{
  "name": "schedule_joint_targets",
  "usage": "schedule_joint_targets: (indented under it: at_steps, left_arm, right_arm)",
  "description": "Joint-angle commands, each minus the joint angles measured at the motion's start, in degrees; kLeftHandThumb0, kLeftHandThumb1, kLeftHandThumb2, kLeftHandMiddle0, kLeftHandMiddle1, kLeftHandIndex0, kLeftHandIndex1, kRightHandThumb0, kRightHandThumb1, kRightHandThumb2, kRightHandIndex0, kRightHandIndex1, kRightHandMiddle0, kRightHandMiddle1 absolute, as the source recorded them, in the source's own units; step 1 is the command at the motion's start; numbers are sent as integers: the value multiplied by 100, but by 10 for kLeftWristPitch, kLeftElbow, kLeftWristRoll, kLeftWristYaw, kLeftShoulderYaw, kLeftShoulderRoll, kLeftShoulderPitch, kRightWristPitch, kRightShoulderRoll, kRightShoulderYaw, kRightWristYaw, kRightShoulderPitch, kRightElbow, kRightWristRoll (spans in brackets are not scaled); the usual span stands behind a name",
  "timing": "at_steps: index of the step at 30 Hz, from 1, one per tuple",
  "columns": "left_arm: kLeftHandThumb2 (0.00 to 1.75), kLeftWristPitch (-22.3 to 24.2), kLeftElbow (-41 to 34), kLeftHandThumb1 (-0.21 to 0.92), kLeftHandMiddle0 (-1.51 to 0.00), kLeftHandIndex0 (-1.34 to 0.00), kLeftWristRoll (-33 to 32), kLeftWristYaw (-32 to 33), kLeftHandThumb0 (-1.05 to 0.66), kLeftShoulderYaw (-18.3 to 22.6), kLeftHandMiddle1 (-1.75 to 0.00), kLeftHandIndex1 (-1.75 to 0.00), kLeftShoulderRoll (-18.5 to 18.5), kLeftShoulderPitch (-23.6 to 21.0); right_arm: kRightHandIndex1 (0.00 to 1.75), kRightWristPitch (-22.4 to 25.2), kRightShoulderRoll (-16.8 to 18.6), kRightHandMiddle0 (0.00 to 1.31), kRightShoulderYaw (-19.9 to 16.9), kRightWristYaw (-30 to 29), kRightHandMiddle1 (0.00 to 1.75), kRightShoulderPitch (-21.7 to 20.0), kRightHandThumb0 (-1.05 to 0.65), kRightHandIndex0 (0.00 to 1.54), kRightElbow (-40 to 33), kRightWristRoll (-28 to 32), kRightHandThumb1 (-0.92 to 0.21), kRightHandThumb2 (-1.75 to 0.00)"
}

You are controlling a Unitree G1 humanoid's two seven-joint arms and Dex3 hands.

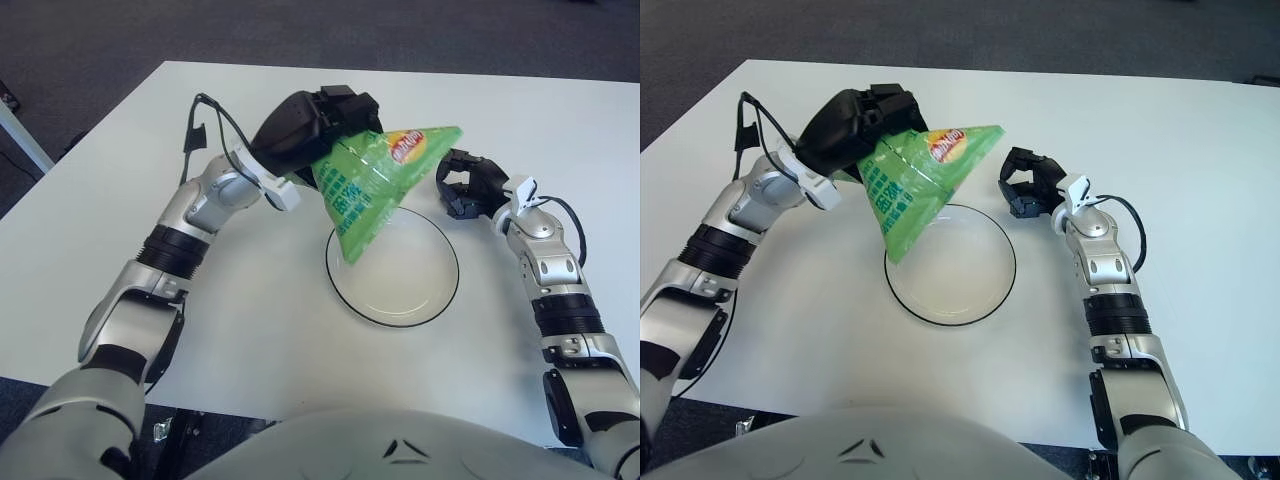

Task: Put the snack into the plate.

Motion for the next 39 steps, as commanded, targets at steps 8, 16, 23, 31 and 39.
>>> schedule_joint_targets:
  at_steps: [8,16,23,31,39]
  left_arm:
    - [142,-22,-18,23,-126,-67,-6,-61,-50,-35,-175,-175,-29,19]
    - [139,-40,-27,26,-125,-65,69,-63,-49,-42,-175,-175,-41,10]
    - [136,-58,19,28,-124,-63,128,-44,-48,-56,-175,-175,-59,-34]
    - [132,-88,65,31,-116,-61,165,-8,-47,-66,-175,-175,-57,-39]
    - [66,-112,110,75,-69,-37,187,-2,-38,-86,-175,-165,-47,-57]
  right_arm:
    - [175,54,-1,52,16,4,175,34,-45,119,17,-21,-44,-117]
    - [175,56,8,51,11,1,175,27,-44,115,27,-12,-45,-115]
    - [175,57,10,51,13,4,175,23,-44,117,32,-13,-45,-115]
    - [175,53,5,51,22,-6,175,19,-44,118,38,-31,-45,-115]
    - [175,28,3,51,26,-14,175,17,-44,118,55,-39,-45,-116]
